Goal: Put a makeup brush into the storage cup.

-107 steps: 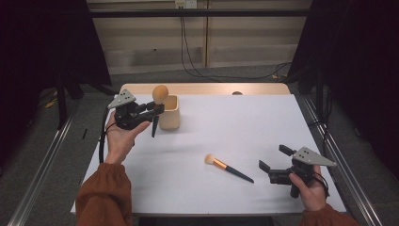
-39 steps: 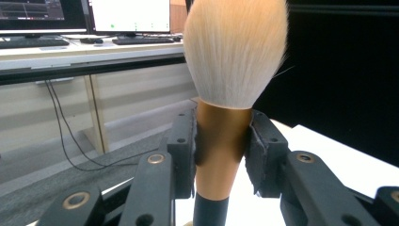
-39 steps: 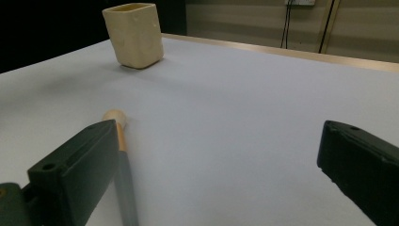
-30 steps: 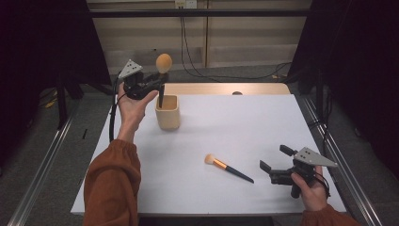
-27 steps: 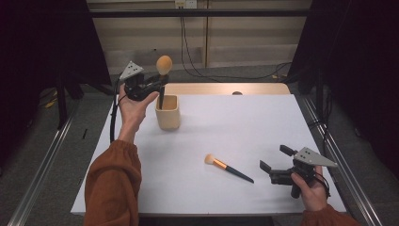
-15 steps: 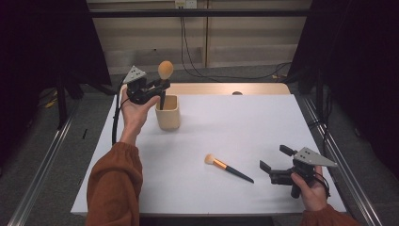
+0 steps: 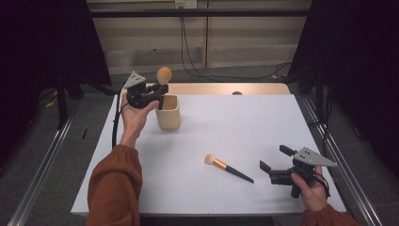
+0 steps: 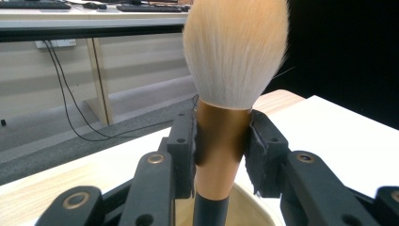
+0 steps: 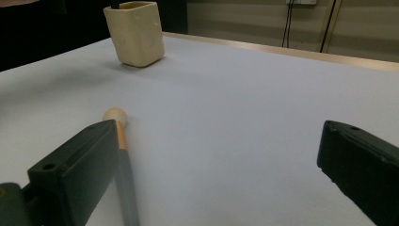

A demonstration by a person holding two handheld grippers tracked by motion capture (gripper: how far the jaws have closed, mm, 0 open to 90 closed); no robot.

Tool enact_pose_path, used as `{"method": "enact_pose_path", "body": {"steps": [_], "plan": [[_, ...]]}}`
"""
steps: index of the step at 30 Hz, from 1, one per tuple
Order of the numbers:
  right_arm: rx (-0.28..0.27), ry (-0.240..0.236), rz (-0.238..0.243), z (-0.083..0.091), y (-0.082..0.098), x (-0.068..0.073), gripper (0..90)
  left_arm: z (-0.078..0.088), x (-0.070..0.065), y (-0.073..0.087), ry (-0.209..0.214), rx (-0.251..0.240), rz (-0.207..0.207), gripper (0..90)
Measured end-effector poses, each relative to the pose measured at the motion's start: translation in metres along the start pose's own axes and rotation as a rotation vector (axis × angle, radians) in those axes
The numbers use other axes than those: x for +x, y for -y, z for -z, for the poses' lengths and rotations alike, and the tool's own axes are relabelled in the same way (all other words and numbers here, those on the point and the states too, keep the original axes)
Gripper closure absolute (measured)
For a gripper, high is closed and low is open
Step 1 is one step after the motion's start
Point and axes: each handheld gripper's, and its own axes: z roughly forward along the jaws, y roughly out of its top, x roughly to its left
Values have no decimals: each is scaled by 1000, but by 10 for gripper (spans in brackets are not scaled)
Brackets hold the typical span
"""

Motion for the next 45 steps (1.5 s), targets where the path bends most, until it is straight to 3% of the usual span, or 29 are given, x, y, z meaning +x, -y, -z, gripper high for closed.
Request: {"method": "enact_pose_path", "body": {"steps": [14,33,37,39,45], "plan": [[-1,-1,0,0,0,0,0,-3,2,13,-5,23,23,662],[1,-7,-3,0,0,0,0,-9,3,26,-8,88,-9,654],[2,-7,-2,0,0,0,0,-10,3,31,-5,93,3,558],[3,-7,-3,0,0,0,0,-9,3,31,-10,101,-13,540],[3,-8,-3,0,0,0,0,-4,3,32,-19,75,-9,386]]}}
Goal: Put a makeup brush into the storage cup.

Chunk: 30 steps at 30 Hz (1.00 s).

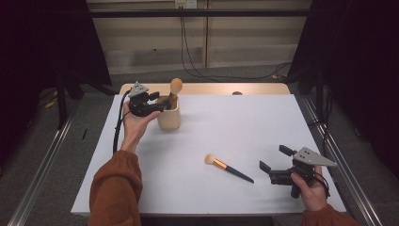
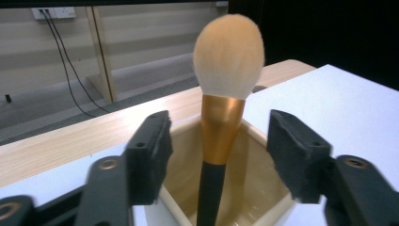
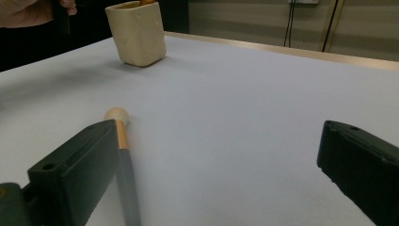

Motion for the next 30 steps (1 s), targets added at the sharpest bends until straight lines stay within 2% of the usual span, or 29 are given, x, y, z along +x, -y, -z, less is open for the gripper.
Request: {"method": "enact_pose_path", "body": {"steps": [8,9,13,14,17,19,21,24,30], "plan": [[-1,0,1,0,0,0,0,6,-5,-1,-8,3,-12,199],[0,1,1,0,0,0,0,7,-7,-2,-4,4,14,176],[1,1,4,-1,0,0,0,8,-10,-2,0,6,16,118],[2,0,4,0,0,0,0,9,-11,-1,1,-6,31,104],[0,0,2,0,0,0,0,11,-13,3,-3,-12,19,87],[1,-1,2,0,0,0,0,12,-14,6,14,-1,48,41],[0,0,3,0,0,0,0,14,-16,8,14,7,34,27],[1,0,4,0,0,0,0,19,-18,11,32,-2,55,23],[3,2,3,-1,0,0,0,30,-25,13,37,-4,33,24]]}}
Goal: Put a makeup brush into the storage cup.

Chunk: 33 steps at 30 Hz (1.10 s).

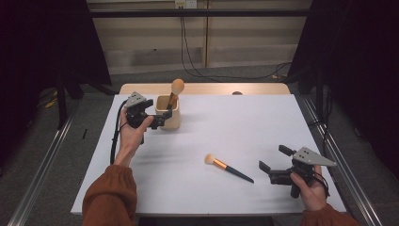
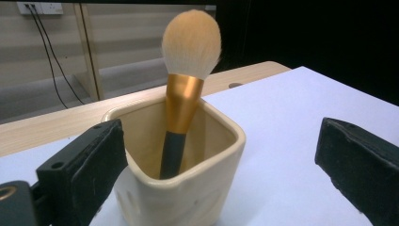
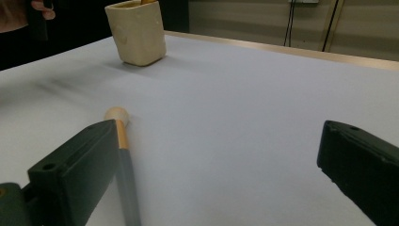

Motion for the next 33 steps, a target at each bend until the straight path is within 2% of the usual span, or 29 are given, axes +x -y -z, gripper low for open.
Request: {"method": "enact_pose_path", "body": {"steps": [4,6,11,13,15,18,22,23,24,25,28,32,33], "plan": [[0,1,3,0,0,0,0,7,-1,2,2,3,-9,25],[0,-1,2,0,0,0,0,11,-3,2,-18,-12,-21,26],[-1,0,0,0,0,0,0,22,-10,1,-29,-28,-41,30],[-1,0,-1,0,0,0,0,28,-12,2,-28,-38,-34,30],[0,1,0,0,0,0,0,32,-15,4,-46,-43,-37,34],[-1,3,-1,0,0,0,0,37,-21,10,-42,-25,-49,35],[-1,2,2,0,0,1,0,43,-23,15,-48,-25,-48,35],[-1,2,2,0,0,1,0,45,-24,16,-55,-24,-63,35],[-1,1,1,0,0,1,0,46,-26,19,-84,-20,-88,35],[-1,2,0,0,0,0,0,46,-26,20,-88,-17,-95,34],[-1,2,-2,0,0,0,0,50,-28,24,-53,-25,-73,33],[-3,1,-1,0,0,1,0,56,-31,29,-52,-32,-95,34],[-2,2,-2,0,0,0,0,57,-31,30,-49,-11,-112,41]]}}
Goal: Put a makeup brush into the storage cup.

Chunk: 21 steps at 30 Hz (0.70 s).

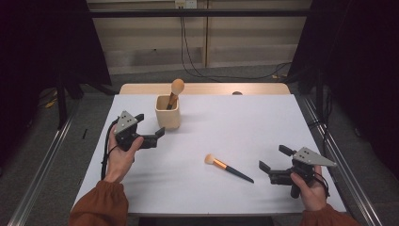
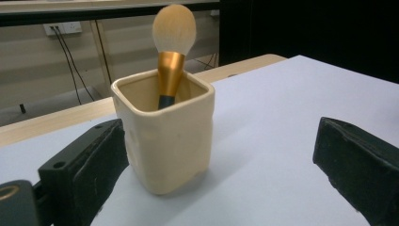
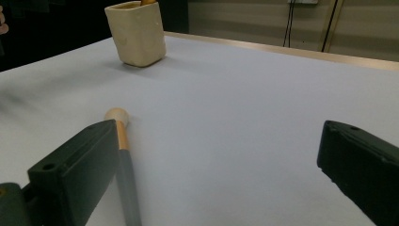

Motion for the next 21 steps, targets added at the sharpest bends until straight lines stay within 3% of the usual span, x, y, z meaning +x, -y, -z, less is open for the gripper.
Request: {"method": "enact_pose_path", "body": {"steps": [3,5,8,15,21], "plan": [[2,-1,0,-1,0,0,0,5,-4,3,25,5,6,45],[1,-1,-5,-1,0,0,0,8,-6,3,14,8,-17,50],[0,-1,-3,0,0,0,0,14,-9,4,28,-9,16,50],[1,-1,-1,-1,0,0,0,27,-13,15,0,-17,61,59],[1,3,-7,0,0,-1,0,41,-15,22,-27,-30,49,58]]}}
